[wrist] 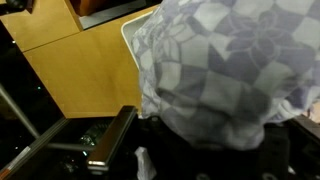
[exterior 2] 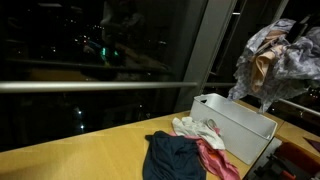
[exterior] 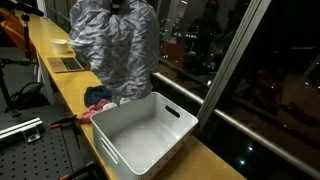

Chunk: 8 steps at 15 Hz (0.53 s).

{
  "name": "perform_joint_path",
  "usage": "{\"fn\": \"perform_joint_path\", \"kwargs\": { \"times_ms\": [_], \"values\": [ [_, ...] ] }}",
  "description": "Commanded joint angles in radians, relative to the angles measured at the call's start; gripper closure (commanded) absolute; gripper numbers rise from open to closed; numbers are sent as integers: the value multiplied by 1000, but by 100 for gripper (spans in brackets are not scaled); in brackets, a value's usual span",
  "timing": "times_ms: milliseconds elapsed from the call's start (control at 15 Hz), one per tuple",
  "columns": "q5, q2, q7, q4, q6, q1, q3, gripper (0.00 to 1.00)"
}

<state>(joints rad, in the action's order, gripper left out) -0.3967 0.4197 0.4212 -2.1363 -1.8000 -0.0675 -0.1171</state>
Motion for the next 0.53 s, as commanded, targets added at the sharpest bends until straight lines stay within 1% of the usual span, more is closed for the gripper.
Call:
{"fn": "perform_joint_path", "kwargs": {
  "times_ms": [0, 200, 467],
  "values": [
    [38, -29, -111, 21, -56, 50, 60, 100],
    [68, -117, -163, 8, -162, 70, 97, 100],
    [145, -250, -246, -23, -321, 81, 133, 100]
  ]
}}
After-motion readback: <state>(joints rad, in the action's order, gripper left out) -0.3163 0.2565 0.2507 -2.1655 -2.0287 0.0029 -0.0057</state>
